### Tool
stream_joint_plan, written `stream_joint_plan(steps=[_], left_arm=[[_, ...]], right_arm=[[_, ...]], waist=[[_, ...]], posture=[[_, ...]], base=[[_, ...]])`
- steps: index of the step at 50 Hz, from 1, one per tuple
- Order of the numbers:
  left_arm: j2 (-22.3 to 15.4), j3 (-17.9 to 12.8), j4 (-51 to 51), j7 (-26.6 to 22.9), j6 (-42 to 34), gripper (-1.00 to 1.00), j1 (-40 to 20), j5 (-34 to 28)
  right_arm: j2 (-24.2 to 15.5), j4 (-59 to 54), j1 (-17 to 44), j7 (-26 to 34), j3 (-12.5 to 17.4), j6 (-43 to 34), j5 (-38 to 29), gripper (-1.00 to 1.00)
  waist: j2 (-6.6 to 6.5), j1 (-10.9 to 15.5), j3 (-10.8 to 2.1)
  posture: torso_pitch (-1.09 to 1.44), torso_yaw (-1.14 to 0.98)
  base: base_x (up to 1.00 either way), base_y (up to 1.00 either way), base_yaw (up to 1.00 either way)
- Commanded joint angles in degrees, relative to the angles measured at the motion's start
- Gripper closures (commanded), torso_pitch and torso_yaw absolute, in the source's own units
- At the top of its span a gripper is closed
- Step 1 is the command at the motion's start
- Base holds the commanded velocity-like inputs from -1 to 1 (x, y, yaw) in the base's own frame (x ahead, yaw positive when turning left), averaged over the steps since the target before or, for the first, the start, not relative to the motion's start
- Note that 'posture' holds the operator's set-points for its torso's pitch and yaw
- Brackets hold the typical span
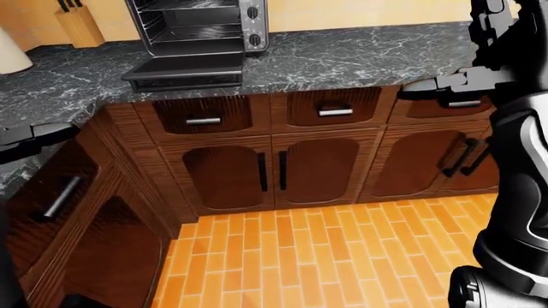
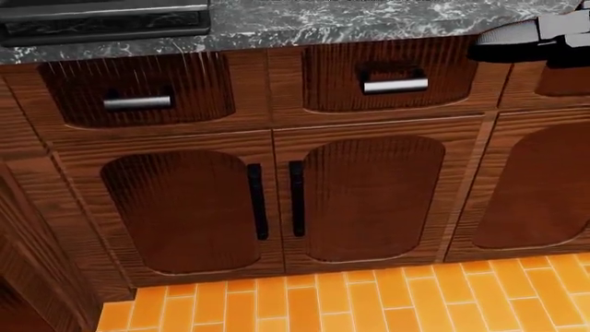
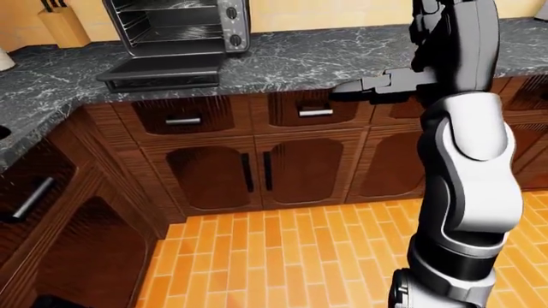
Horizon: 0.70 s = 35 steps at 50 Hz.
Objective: Close the toaster oven door.
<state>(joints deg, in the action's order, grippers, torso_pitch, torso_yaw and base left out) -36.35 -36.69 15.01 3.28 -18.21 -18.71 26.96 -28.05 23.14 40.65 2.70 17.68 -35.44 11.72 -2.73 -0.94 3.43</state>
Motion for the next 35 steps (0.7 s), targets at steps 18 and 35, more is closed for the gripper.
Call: stream_joint_plan(steps=[18, 35], left_arm=[[-1.69, -1.55, 1.17, 0.45, 0.89, -1.00, -0.88, 0.37], [-1.80, -1.71, 0.94, 0.38, 1.03, -1.00, -0.73, 0.28]], right_arm=[[-0.92, 1.77, 2.25, 0.03, -0.08, 0.24, 0.88, -1.00], [-1.25, 1.83, 2.63, -0.13, -0.13, -0.21, 1.27, -1.00]], waist=[[4.32, 0.55, -1.32], [-0.11, 0.76, -1.25]], posture=[[0.00, 0.00], [0.00, 0.00]], base=[[0.25, 0.13, 0.00], [0.23, 0.35, 0.00]])
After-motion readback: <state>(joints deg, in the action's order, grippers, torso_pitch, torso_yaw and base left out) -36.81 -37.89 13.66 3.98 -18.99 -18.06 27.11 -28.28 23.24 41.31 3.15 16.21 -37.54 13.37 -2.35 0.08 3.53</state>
